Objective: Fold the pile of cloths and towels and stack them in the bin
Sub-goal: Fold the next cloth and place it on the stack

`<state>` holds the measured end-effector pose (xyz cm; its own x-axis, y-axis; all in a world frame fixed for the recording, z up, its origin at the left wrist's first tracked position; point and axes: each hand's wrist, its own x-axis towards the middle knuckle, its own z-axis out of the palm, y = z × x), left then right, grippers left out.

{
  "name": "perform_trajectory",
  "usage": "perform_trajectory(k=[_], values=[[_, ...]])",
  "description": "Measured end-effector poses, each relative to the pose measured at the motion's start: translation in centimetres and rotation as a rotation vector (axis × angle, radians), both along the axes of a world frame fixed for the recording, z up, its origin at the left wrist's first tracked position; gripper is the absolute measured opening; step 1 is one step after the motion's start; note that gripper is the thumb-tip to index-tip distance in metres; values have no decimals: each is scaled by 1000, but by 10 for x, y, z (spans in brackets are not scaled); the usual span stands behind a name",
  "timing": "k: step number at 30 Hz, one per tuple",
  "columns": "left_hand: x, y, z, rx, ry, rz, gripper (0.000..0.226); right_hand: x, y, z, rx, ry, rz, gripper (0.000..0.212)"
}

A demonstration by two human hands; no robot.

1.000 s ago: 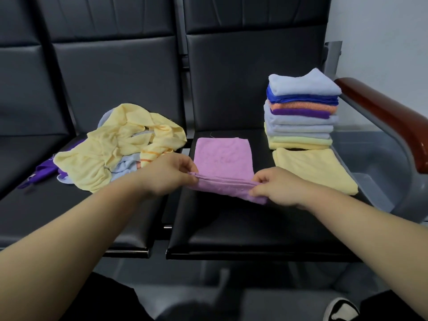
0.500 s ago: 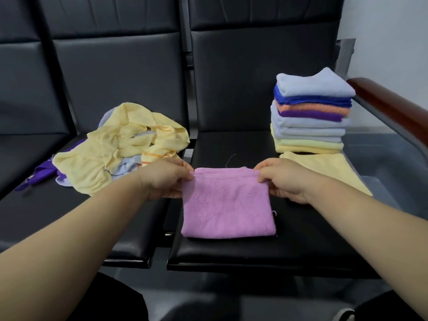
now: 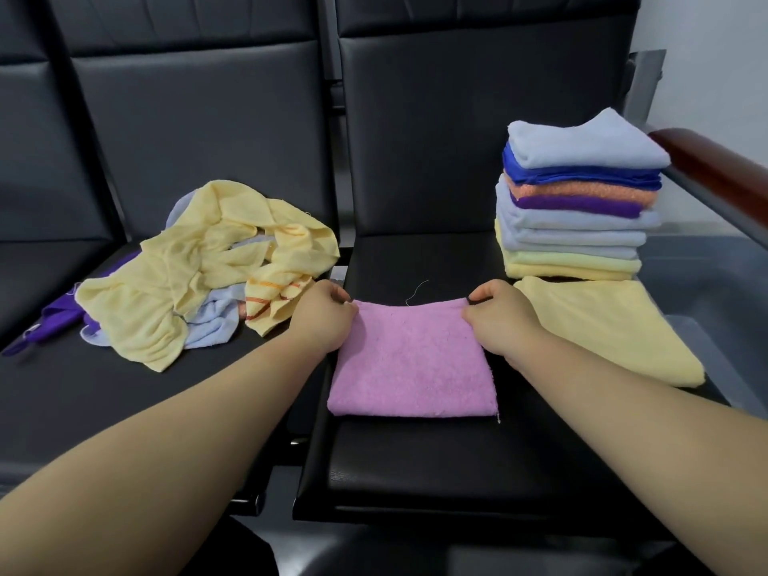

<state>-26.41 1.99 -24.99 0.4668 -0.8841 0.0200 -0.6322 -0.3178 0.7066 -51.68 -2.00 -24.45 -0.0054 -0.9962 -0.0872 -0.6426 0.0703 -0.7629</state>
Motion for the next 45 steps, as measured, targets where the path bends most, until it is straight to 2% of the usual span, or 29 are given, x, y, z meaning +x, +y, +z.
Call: perform_trajectory(k=[2,4,6,9,11,13,16,19,21,26,30,35,39,42,45], values=[[-1,-2,-3,45,-86,6,16,-1,0,3,15,160,28,22],[-1,1,-3,121,-84,9,27,-2,3,9,95,365,101,33],[-4,6,-3,267,-66,-23,36,0,8,14,184,471,183,40],[-8,12,-4,357,95,-35,36,6,16,17,261,432,196,37],[-15,17,1,316,207,-8,29,9,23,17,257,414,207,29],[-23,20,12,219,260,9,23,12,27,17,242,241,189,26],[-41,26,31,22,170,-20,15,6,32,26,203,-105,115,36],[-65,27,50,-152,95,-77,16,-19,29,43,73,-159,46,37],[-86,21,61,-157,88,-106,20,-47,24,56,24,-197,18,36],[-159,-12,74,-73,255,-187,20,-128,9,81,-100,-50,-40,36],[-212,-37,67,-14,317,-239,20,-175,1,72,-108,100,-146,34],[-246,-56,41,66,235,-207,27,-195,-11,51,-82,191,-211,35],[-254,-59,20,81,36,-215,27,-204,-20,26,-42,237,-200,33],[-253,-58,13,107,41,-218,27,-211,-18,20,10,224,-215,43],[-247,-57,15,105,45,-229,28,-216,-12,25,-34,213,-191,54]])
